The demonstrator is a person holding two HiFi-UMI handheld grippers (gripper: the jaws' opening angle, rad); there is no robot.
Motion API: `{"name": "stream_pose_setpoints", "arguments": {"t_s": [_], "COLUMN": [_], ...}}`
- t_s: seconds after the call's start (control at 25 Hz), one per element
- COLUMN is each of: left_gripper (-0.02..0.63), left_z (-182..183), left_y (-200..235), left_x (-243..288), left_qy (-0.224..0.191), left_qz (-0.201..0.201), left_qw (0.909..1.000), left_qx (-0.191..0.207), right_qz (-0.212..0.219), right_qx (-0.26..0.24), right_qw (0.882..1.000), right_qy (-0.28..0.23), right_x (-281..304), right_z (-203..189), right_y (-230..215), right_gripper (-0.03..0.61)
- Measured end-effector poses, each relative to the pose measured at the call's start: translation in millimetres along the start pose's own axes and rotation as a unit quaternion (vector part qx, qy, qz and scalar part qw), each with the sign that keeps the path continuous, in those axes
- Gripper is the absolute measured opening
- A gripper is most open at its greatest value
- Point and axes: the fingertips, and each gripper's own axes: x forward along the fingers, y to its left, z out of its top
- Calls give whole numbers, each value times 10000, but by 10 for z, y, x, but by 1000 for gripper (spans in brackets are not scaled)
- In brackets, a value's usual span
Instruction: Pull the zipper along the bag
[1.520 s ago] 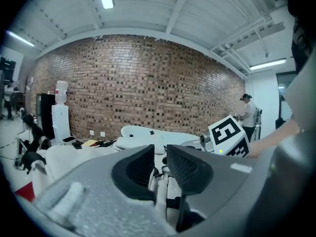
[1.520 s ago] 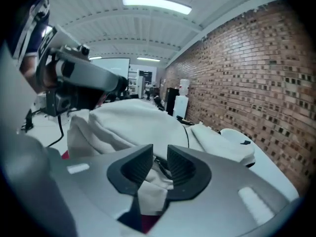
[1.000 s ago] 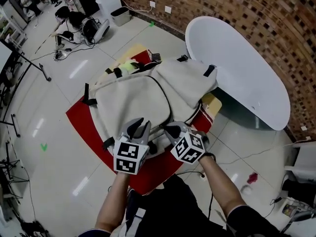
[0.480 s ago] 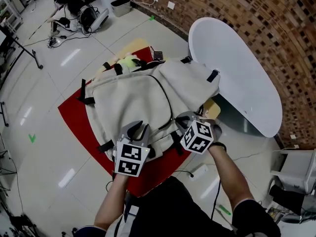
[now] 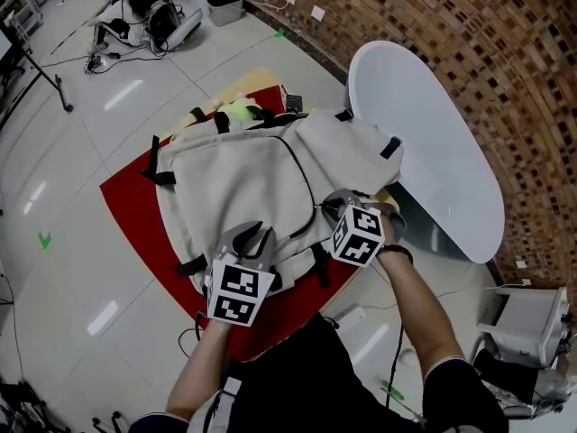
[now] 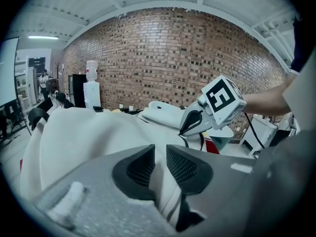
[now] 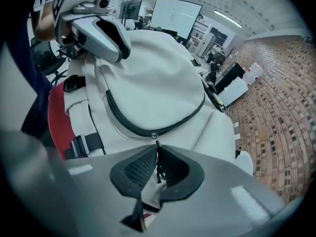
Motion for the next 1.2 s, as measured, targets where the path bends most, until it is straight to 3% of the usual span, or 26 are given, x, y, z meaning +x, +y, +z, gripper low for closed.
{"name": "stream_pose_setpoints", "arguments": {"t_s": [0.4,0.56,0.68,0.96,1.2], "left_gripper": [35,21,21,20,18], "left_z": [-40,-21,-28,-76,-84], "left_y": [171,174,231,284,317], "left_x": [10,29,2,40,23], "left_qy": [-8,-60,-46,125,85], "left_qz": [512,454,640,960,1116], "left_qw": [9986,9982,9967,9946,9922], "left_qx": [-154,-374,-489,-383,-549], "right_qz": [273,349,414,411,392], "right_qx": [-984,-1049,-1211,-1431,-1821], "right_qw": [9941,9929,9901,9861,9783], "right_qy": [-373,-438,-569,-737,-910], "right_x": [200,272,364,499,631], "right_z": [144,148,280,445,626], "right_y": [-373,-518,-659,-936,-1179], "right_gripper": [28,28,28,28,27]}}
